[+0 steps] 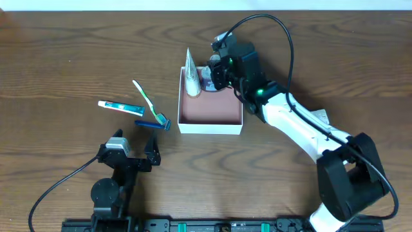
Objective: Pack container
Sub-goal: 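Carry the soap bottle into the box beside the tube, then release the soap bottle and lift the right gripper away, then lower the right gripper onto the white-green soap box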
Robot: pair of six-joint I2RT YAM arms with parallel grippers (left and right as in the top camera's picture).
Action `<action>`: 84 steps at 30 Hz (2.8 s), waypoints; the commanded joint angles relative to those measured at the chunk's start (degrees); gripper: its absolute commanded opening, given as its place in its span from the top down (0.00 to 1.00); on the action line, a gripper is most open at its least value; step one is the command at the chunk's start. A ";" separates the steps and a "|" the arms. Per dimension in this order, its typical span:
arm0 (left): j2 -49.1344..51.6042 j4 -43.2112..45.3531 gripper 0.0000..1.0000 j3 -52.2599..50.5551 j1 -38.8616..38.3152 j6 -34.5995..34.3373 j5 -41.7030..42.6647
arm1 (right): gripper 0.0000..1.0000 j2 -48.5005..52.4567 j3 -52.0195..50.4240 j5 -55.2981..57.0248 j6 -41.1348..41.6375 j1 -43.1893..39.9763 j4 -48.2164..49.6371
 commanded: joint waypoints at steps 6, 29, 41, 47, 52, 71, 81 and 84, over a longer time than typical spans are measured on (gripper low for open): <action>-0.09 -1.99 0.02 -0.98 0.31 -0.09 0.39 | 0.87 1.46 1.03 0.35 0.96 0.52 1.44; -0.09 -1.99 0.02 -0.98 0.28 -0.09 0.39 | 0.30 1.44 1.05 -0.98 3.50 0.59 3.10; -0.09 -1.99 0.02 -0.98 0.28 -0.09 0.39 | 0.12 -5.01 1.68 3.96 3.45 -0.28 2.86; -0.09 -1.99 0.02 -0.98 0.28 -0.09 0.39 | 0.06 -15.37 1.70 9.14 3.98 -4.17 -5.16; -0.09 -1.99 0.02 -0.98 0.28 -0.09 0.39 | 0.01 -24.35 1.70 12.68 5.70 -10.73 -15.26; -0.09 -1.86 0.02 -0.98 0.31 -0.11 0.39 | 0.01 -33.38 1.68 8.70 11.63 -37.09 -36.89; -0.09 -1.88 0.02 -0.98 0.31 -0.11 0.39 | 0.01 -30.60 -5.73 9.14 32.02 -37.13 -52.30; -0.09 -1.86 0.02 -0.98 0.28 -0.09 0.39 | 0.01 -29.33 -11.19 9.09 38.38 -37.13 -49.16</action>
